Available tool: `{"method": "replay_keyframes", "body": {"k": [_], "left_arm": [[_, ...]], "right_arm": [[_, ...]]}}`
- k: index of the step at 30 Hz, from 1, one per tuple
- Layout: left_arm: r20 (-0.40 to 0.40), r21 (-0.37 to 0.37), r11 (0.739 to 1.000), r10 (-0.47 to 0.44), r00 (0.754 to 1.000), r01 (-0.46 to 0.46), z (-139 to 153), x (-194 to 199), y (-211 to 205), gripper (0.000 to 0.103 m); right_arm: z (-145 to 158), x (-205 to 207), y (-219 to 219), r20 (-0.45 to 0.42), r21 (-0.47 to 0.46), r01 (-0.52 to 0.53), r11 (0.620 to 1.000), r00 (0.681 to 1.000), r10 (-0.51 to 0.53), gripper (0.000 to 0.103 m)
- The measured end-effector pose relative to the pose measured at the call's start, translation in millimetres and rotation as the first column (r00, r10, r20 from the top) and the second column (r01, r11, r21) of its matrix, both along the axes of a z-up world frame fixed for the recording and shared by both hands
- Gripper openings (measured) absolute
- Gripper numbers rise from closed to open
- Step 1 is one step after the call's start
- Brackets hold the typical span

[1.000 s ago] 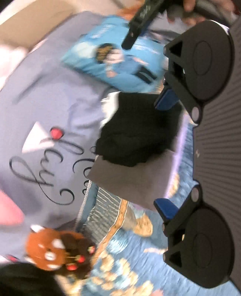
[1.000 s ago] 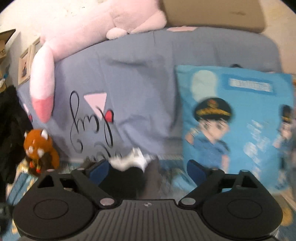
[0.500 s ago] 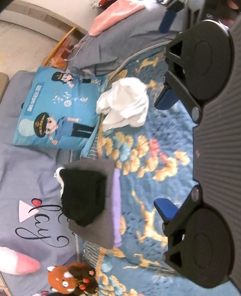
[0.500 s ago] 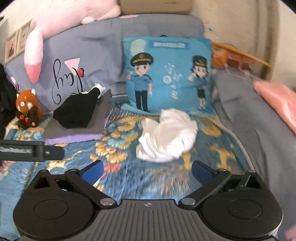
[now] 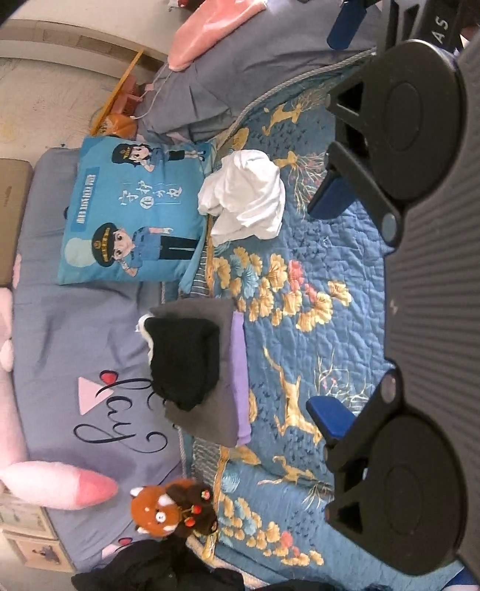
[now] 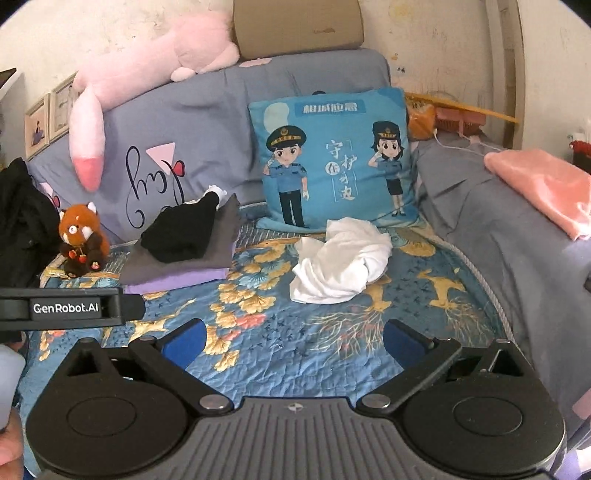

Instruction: Fold clothes

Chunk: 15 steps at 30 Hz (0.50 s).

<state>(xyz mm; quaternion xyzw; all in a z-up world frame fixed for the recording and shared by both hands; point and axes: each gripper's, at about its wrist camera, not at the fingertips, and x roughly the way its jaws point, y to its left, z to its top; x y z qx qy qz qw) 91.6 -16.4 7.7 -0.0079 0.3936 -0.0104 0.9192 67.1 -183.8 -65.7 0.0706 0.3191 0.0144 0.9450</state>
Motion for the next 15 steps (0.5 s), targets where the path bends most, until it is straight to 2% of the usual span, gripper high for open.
{"method": "replay_keyframes", "body": {"k": [9, 15], "left_arm": [[0.012, 0.028, 1.000, 0.007, 1.000, -0.008, 7, -10, 2, 0.103], [0.001, 0.030, 0.999, 0.014, 1.000, -0.014, 5, -11, 6, 0.103]], "right_arm": [[7, -9, 18, -0.001, -0.081, 0.008, 0.997, 1.000, -0.008, 0.103], [4, -7, 18, -0.023, -0.069, 0.012, 0.998, 1.000, -0.013, 0.103]]}}
